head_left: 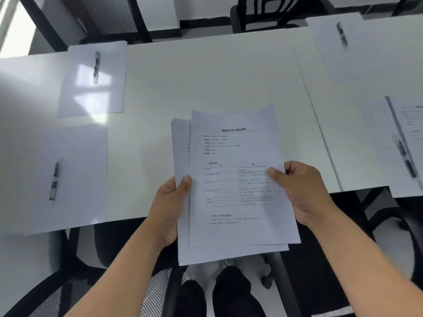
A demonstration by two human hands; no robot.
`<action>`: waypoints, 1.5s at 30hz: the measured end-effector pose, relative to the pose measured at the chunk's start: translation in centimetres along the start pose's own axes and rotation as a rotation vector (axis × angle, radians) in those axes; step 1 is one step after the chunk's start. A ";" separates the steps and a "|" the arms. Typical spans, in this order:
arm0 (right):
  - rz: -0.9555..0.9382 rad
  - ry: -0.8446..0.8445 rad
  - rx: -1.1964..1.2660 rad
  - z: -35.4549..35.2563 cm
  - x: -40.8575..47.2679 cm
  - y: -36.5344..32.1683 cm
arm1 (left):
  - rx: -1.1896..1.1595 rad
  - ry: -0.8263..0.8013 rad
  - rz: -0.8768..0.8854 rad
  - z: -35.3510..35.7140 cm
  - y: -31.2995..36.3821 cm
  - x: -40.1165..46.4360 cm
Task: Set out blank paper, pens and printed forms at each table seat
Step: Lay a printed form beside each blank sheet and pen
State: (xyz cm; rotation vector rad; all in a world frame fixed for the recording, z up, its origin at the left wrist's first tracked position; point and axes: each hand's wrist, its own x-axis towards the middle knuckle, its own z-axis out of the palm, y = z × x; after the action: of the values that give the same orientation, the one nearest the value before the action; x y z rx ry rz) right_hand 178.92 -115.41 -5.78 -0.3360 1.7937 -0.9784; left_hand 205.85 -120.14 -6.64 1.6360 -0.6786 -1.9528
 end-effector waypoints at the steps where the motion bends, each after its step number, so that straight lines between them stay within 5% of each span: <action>1: 0.003 -0.007 0.006 -0.1 0.1 0.0 | -0.005 0.003 -0.001 0.1 0.0 0.1; 16: -0.048 0.008 -0.088 -1.7 2.8 0.6 | -0.021 0.035 0.007 1.1 -0.2 1.3; 45: -0.238 0.299 -0.302 -6.6 8.1 1.0 | -0.064 0.162 0.010 -3.5 -0.6 0.4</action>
State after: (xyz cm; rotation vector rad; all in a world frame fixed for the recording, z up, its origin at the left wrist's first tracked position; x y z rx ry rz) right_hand 169.80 -116.73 -10.80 -0.6301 2.2193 -0.9575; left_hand 209.22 -120.11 -7.87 1.7248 -0.5545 -1.7928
